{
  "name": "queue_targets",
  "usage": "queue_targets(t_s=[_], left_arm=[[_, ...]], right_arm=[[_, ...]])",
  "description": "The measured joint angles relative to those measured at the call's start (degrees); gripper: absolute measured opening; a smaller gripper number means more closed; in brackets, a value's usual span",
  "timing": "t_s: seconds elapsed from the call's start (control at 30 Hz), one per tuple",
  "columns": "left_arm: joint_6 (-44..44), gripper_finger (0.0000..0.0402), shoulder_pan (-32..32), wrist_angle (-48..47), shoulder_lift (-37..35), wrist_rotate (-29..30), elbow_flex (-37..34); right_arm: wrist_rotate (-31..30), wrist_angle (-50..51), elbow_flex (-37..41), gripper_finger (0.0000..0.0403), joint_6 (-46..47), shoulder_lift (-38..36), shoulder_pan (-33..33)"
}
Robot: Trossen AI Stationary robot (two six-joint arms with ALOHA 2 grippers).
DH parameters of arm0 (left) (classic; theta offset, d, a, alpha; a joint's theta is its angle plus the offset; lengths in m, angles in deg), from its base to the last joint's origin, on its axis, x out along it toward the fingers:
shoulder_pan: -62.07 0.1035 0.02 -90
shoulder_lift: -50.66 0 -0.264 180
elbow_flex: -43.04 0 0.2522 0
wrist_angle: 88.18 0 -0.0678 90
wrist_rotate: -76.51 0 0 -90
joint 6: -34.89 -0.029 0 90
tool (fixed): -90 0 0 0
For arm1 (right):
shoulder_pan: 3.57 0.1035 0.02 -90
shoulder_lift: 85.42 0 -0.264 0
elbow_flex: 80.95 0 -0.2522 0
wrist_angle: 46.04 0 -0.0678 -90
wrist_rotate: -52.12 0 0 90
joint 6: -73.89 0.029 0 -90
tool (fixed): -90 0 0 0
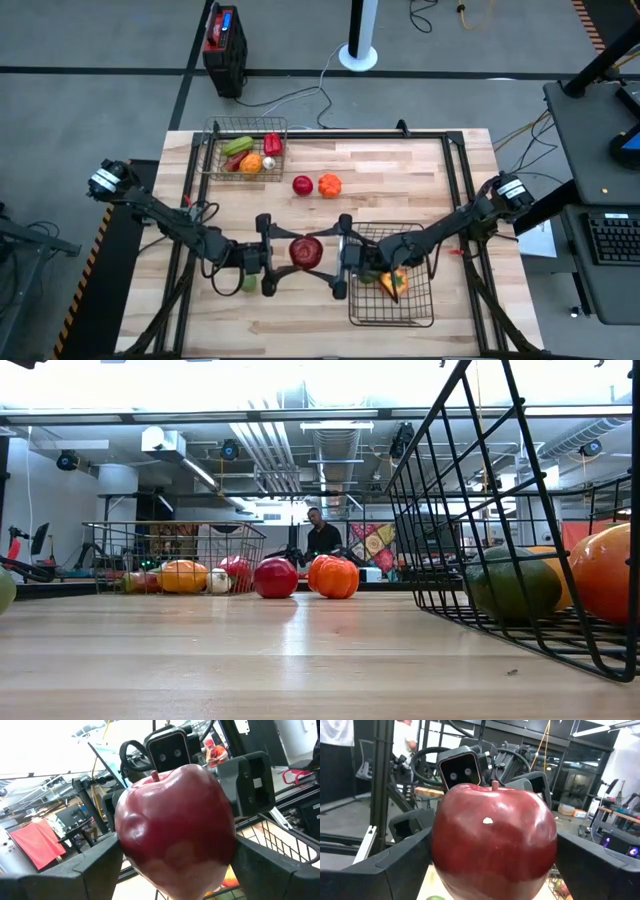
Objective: Sort produce into baskets
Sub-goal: Put the red apple into the black wire basket
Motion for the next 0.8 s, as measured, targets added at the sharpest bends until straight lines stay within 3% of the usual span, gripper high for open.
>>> queue_targets(t_s=[0.27, 0.8], left_arm=[[0.9, 0.0321, 0.1, -0.4, 0.0, 0.2, 0.1], [6.3, 0.0358, 0.1, -1.7, 0.1, 4.7, 0.1]], right_arm=[[-0.3, 1.9, 0.1, 0.0335, 2.1, -0.6, -0.3], [-0.9, 4.0, 0.1, 0.0335, 2.2, -3.0, -0.6]])
